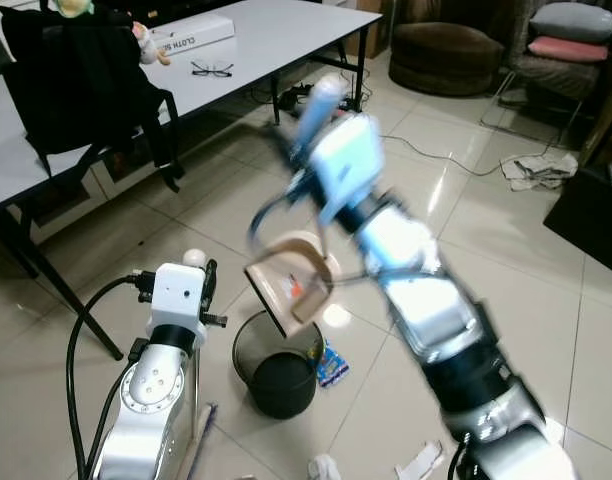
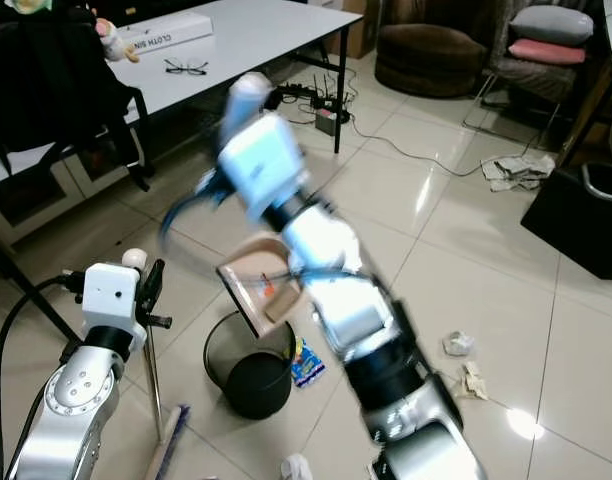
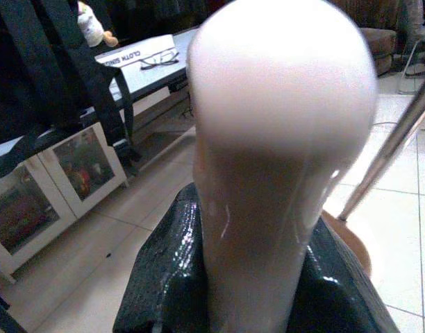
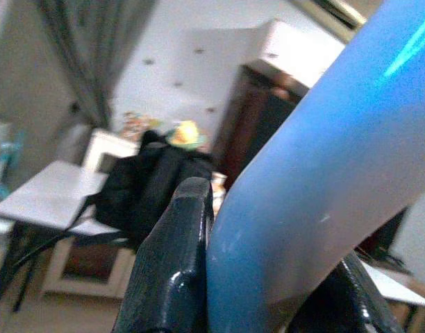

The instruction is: Sweep floor

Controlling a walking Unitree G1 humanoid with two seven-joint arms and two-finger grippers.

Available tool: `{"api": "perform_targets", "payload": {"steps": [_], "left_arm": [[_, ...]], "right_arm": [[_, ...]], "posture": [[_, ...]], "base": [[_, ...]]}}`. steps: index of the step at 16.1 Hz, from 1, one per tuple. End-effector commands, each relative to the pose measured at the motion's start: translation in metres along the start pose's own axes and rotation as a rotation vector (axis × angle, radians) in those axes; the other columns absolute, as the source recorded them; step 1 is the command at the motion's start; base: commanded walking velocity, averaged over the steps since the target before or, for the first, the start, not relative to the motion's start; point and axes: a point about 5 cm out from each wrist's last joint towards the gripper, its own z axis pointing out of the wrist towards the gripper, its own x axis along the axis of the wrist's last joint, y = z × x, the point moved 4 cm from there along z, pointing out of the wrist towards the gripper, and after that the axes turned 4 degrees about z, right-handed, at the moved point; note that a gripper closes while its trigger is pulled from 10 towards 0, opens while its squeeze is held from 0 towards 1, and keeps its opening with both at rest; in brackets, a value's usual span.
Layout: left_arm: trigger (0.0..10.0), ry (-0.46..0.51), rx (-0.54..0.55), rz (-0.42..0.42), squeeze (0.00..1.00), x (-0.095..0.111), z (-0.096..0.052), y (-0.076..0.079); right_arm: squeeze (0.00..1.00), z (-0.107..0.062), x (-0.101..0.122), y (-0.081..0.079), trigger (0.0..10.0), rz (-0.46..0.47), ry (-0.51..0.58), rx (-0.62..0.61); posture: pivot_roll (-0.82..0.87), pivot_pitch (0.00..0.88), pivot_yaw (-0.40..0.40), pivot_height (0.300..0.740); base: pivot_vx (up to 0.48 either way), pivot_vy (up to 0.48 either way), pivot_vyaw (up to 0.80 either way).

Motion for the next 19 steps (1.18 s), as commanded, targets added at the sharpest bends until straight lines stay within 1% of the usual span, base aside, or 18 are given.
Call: {"api": "perform_targets", "payload": {"steps": [1,2,3,4,6,9,11,12,13,14,15,16,17,18,19], "left_arm": [[10.0,0.032,0.013,0.017,0.0,0.008,0.002,-0.002],[10.0,0.03,0.013,0.016,0.0,0.008,0.001,-0.002],[10.0,0.029,0.013,0.017,0.0,0.007,0.001,-0.003],[10.0,0.027,0.013,0.017,0.0,0.007,0.001,-0.003],[10.0,0.028,0.014,0.016,0.0,0.007,0.002,-0.003],[10.0,0.025,0.014,0.016,0.0,0.007,0.002,-0.002],[10.0,0.025,0.013,0.015,0.0,0.007,0.002,-0.002],[10.0,0.025,0.014,0.014,0.0,0.007,0.002,-0.002],[10.0,0.026,0.011,0.013,0.0,0.007,0.002,-0.001],[10.0,0.025,0.0,0.014,0.0,0.007,0.002,0.0],[10.0,0.019,-0.019,0.013,0.0,0.006,0.002,0.003],[10.0,-0.015,-0.096,0.011,0.0,0.0,0.0,0.012],[10.0,-0.027,-0.12,0.013,0.0,-0.002,-0.001,0.015],[10.0,-0.056,-0.256,0.045,0.0,-0.011,-0.007,0.031],[10.0,-0.078,-0.326,0.045,0.0,-0.015,-0.012,0.039]], "right_arm": [[0.0,0.002,0.013,-0.009,10.0,-0.033,0.068,0.046],[0.0,0.001,0.014,-0.017,10.0,-0.041,0.079,0.084],[0.0,-0.001,0.015,-0.029,10.0,-0.088,0.1,0.146],[0.0,-0.004,0.016,-0.037,10.0,-0.109,0.119,0.187],[0.0,-0.007,0.017,-0.048,10.0,-0.127,0.14,0.235],[0.0,-0.009,0.018,-0.052,10.0,-0.133,0.155,0.247],[0.0,-0.008,0.018,-0.049,10.0,-0.168,0.155,0.231],[0.0,-0.007,0.017,-0.041,10.0,-0.191,0.148,0.203],[0.0,-0.006,0.017,-0.031,10.0,-0.235,0.133,0.165],[0.0,-0.006,0.017,-0.016,10.0,-0.307,0.111,0.111],[0.0,-0.007,0.017,0.004,10.0,-0.344,0.077,0.022],[0.0,-0.017,0.014,0.054,10.0,-0.382,-0.032,-0.213],[0.0,-0.021,0.012,0.064,10.0,-0.384,-0.058,-0.257],[0.0,-0.044,0.001,0.101,10.0,-0.41,-0.178,-0.395],[0.0,-0.07,-0.013,0.127,10.0,-0.404,-0.298,-0.507]], "posture": [[-0.03,0.0,0.037,0.74],[-0.03,0.0,0.038,0.74],[-0.03,0.0,0.038,0.74],[-0.03,0.0,0.038,0.74],[-0.03,0.0,0.04,0.74],[-0.03,0.0,0.04,0.74],[-0.03,0.0,0.039,0.74],[-0.03,0.0,0.038,0.74],[-0.03,0.0,0.038,0.74],[-0.03,0.0,0.036,0.74],[-0.03,0.0,0.036,0.74],[-0.03,0.0,0.034,0.74],[-0.03,0.0,0.034,0.74],[-0.04,0.0,0.038,0.74],[-0.05,0.0,0.045,0.74]], "base": [[0.0,0.0,0.0],[0.0,0.0,0.0],[0.0,0.0,0.0],[0.0,0.0,0.0],[0.0,0.0,0.0],[0.0,0.0,0.0],[0.0,0.0,0.0],[0.0,0.0,0.0],[0.0,0.0,0.0],[0.0,0.0,0.0],[0.0,0.0,0.0],[0.0,0.0,0.0],[0.0,0.0,0.0],[0.0,0.0,0.0],[0.0,0.0,0.0]]}}
